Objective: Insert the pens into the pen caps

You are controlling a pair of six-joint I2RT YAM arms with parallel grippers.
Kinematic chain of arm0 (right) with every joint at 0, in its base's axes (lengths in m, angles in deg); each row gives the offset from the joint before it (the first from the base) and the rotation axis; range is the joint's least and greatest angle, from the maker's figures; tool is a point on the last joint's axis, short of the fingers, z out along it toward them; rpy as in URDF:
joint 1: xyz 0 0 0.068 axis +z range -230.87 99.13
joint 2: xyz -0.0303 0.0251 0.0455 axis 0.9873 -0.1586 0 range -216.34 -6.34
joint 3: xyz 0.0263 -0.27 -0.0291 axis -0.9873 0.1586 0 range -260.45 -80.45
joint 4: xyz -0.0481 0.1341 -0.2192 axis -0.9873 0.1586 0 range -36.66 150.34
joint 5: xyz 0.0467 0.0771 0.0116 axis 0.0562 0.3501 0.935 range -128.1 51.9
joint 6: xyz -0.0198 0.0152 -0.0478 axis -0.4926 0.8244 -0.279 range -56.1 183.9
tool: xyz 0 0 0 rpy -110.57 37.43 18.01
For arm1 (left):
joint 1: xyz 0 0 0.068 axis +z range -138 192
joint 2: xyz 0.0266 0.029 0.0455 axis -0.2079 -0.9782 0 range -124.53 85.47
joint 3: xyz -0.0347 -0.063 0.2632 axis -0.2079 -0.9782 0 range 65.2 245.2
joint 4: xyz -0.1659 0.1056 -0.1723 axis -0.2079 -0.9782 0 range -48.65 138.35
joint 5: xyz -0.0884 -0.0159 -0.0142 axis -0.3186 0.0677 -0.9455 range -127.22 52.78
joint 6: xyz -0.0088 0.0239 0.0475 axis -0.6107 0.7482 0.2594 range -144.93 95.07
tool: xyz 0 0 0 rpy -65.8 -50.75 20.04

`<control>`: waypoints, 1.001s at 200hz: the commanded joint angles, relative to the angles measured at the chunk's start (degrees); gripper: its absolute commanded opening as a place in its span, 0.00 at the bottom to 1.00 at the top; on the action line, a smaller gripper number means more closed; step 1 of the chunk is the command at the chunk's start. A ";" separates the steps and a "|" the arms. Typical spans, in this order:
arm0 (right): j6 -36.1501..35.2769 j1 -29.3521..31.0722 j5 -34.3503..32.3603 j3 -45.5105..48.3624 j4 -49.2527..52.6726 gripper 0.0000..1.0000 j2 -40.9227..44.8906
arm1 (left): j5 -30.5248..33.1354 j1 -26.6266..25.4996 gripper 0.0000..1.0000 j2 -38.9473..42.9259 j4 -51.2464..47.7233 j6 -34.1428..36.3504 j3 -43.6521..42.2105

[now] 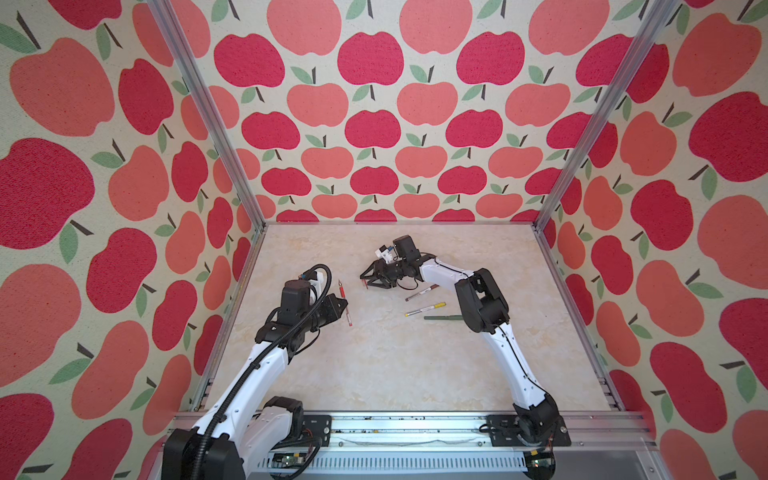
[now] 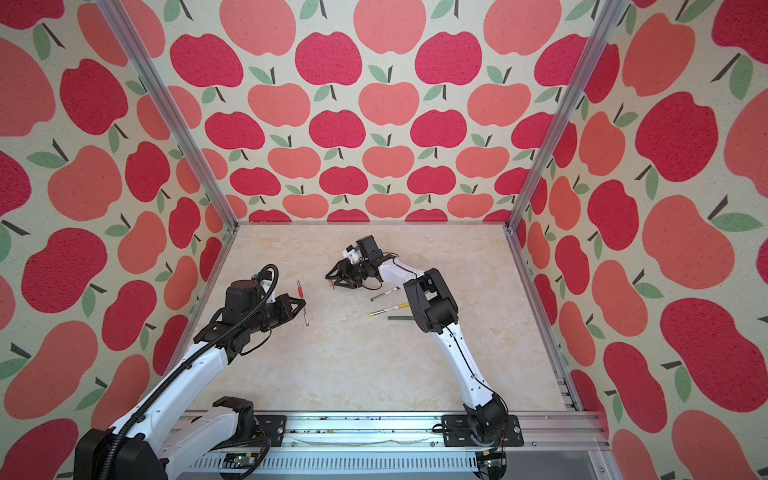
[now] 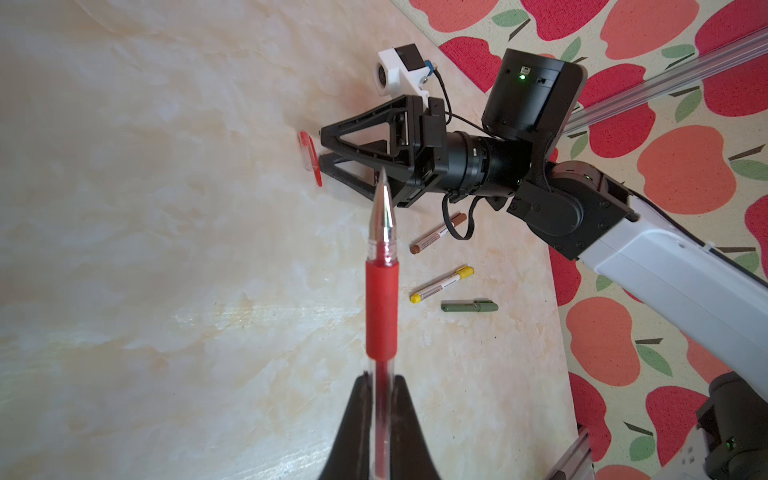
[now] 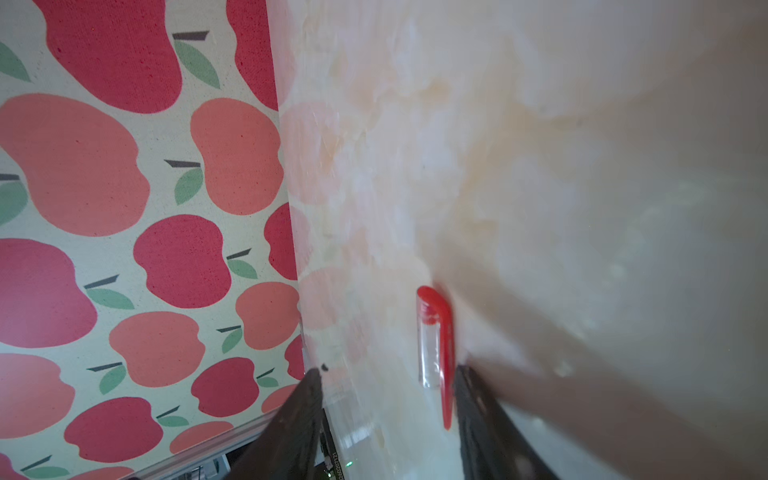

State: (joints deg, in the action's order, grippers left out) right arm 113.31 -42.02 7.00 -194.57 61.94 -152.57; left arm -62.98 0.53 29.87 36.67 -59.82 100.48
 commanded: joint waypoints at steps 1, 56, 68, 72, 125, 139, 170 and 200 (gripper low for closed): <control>-13.25 1.68 -6.24 -2.73 13.28 0.55 2.56 | 1.18 0.30 0.00 2.29 -1.71 1.61 1.02; -31.95 6.79 -33.86 -24.42 38.07 0.59 -4.98 | 1.54 0.10 0.00 6.00 -3.69 1.66 0.26; -32.34 7.40 -36.65 -25.89 38.63 0.59 -5.87 | 1.53 0.08 0.00 6.62 -4.00 1.67 0.13; -32.56 7.58 -37.81 -26.44 38.90 0.59 -6.17 | 1.57 0.04 0.00 6.81 -4.05 1.67 0.05; -35.45 9.75 -43.57 -34.66 44.64 0.55 -11.52 | 0.89 0.19 0.00 7.19 -3.88 2.00 -0.22; -36.21 10.09 -45.07 -34.84 45.07 0.53 -11.71 | 0.66 0.24 0.00 6.94 -3.55 2.03 -0.22; -37.18 10.45 -47.79 -35.16 46.47 0.47 -12.60 | 0.18 0.29 0.00 6.57 -2.82 1.89 -0.18; -37.12 10.54 -47.91 -36.29 47.54 0.40 -13.87 | 0.20 0.27 0.00 6.90 -2.99 2.01 -0.30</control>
State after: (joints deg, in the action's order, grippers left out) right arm 77.35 -31.84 -38.90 -229.91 104.58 -162.63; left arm -62.17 0.53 36.41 33.76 -59.32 100.48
